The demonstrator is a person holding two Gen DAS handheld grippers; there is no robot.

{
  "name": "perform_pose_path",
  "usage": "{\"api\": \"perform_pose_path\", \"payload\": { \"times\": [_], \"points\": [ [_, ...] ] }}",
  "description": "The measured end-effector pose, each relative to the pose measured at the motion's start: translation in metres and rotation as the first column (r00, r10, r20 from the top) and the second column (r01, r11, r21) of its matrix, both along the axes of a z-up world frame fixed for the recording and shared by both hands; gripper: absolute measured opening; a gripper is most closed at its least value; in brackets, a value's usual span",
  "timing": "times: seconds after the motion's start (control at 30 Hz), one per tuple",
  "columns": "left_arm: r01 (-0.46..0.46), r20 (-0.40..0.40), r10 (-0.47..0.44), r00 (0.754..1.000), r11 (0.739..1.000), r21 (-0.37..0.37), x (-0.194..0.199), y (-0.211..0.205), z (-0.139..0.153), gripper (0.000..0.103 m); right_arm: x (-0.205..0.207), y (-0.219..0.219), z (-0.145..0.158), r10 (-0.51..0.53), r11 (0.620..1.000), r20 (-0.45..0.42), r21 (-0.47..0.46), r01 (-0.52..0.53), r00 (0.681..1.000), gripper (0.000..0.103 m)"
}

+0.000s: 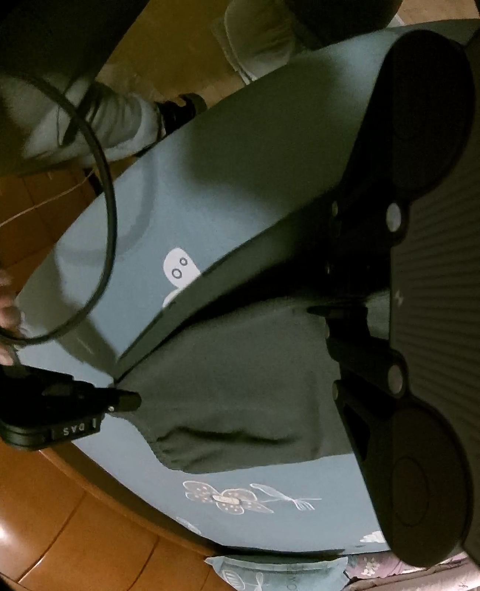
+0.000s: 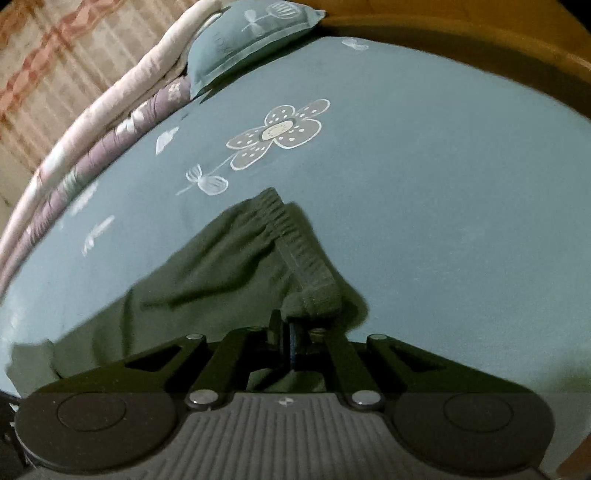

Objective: Fold clothes

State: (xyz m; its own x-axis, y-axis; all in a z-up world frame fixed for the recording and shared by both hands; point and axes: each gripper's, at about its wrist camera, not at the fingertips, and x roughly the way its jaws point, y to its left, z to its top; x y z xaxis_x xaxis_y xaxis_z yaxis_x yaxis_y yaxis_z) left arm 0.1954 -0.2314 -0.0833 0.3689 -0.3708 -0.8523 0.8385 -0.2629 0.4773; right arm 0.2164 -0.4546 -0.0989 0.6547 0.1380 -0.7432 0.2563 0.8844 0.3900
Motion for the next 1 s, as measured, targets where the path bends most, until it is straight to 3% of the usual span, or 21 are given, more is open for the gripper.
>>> {"api": "perform_pose_path", "payload": {
  "times": [0.17, 0.3, 0.4, 0.5, 0.57, 0.67, 0.83, 1.0],
  "points": [
    [-0.031, -0.069, 0.027, 0.997, 0.998, -0.047, 0.003, 0.016, 0.017, 0.011, -0.016, 0.009, 0.023, -0.008, 0.995, -0.021, -0.100, 0.006, 1.000, 0.020],
    [-0.093, -0.214, 0.069, 0.974, 0.990, -0.102, 0.003, 0.034, 0.041, 0.012, -0.027, 0.027, 0.050, 0.049, 0.981, 0.033, -0.188, -0.042, 0.998, 0.022],
    [-0.175, -0.325, 0.120, 0.938, 0.973, -0.148, 0.012, 0.047, 0.058, 0.012, -0.019, 0.047, 0.058, 0.129, 0.971, 0.054, -0.212, -0.114, 0.990, 0.030],
    [-0.297, -0.331, 0.219, 0.918, 0.933, -0.204, 0.030, 0.058, 0.067, 0.014, -0.009, 0.070, 0.049, 0.190, 0.960, 0.020, -0.214, -0.181, 0.982, 0.030],
    [-0.362, -0.329, 0.279, 0.902, 0.903, -0.229, 0.041, 0.061, 0.064, 0.013, -0.010, 0.079, 0.042, 0.198, 0.967, 0.015, -0.163, -0.193, 0.980, 0.030],
    [-0.394, -0.351, 0.293, 0.890, 0.881, -0.263, 0.044, 0.059, 0.054, 0.017, -0.023, 0.078, 0.031, 0.146, 0.988, 0.016, -0.054, -0.145, 0.989, 0.030],
    [-0.422, -0.356, 0.325, 0.876, 0.875, -0.238, 0.046, 0.047, 0.023, 0.024, -0.051, 0.065, 0.009, 0.014, 0.985, 0.001, 0.171, -0.013, 1.000, 0.030],
    [-0.427, -0.373, 0.326, 0.869, 0.874, -0.232, 0.049, 0.053, 0.014, 0.024, -0.054, 0.063, -0.016, -0.050, 0.952, -0.026, 0.300, 0.056, 0.998, 0.031]
  ]
}}
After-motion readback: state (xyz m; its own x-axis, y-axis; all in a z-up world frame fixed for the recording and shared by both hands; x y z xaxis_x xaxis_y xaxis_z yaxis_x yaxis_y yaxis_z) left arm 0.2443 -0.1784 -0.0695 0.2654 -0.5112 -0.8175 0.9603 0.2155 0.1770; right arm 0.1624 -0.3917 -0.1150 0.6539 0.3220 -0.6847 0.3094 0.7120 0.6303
